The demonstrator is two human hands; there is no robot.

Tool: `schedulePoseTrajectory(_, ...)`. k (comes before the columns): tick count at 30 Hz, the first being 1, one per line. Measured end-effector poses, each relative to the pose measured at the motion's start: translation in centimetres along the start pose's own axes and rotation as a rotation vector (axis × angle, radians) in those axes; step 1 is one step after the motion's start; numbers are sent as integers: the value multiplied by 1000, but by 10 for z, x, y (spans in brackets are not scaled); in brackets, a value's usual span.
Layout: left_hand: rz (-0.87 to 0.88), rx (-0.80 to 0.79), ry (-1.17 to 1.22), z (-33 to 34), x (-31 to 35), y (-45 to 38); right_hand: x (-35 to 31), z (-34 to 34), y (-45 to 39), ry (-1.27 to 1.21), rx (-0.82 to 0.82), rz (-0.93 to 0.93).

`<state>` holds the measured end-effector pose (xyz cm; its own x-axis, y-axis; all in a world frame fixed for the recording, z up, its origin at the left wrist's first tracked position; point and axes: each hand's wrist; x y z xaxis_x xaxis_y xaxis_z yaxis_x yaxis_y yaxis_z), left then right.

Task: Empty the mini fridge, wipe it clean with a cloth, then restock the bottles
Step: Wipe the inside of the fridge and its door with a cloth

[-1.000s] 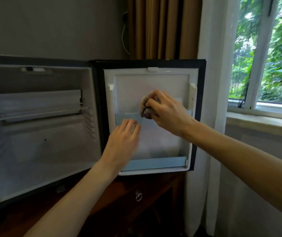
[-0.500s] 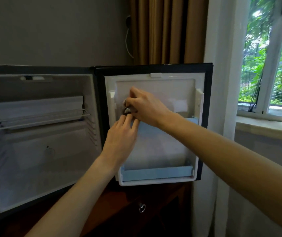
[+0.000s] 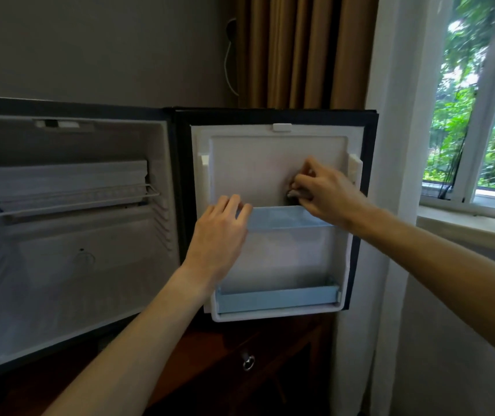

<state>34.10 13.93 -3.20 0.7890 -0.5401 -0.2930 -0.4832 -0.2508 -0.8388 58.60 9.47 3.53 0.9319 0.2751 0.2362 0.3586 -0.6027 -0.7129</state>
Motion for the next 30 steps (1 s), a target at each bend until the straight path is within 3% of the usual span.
schedulePoseTrajectory(6,-38,35,39,8,2,-2,-58,34,-64,-60,42,-264)
schedulePoseTrajectory(11,-21,36,44,13,-3,1,-63,28,-80,-69,-2,-372)
schedulePoseTrajectory(21,29,3,-45,11,-13,8,-4,-2,-17,177,-106,-191)
schedulePoseTrajectory(26,62,3,-65,13,-19,10,30,-13,7,138,-90,-73)
schedulePoseTrajectory(30,73,0,-50,12,-20,10,20,-9,1,76,-50,-126)
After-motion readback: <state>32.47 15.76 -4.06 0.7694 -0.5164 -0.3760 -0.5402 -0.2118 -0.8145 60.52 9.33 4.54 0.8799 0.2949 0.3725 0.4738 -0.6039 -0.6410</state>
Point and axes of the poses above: each hand's wrist, its own y-axis away from the middle knuckle, its own z-axis out of the palm, x = y × z, and after that the axes turned 6 degrees about -y, right-handed
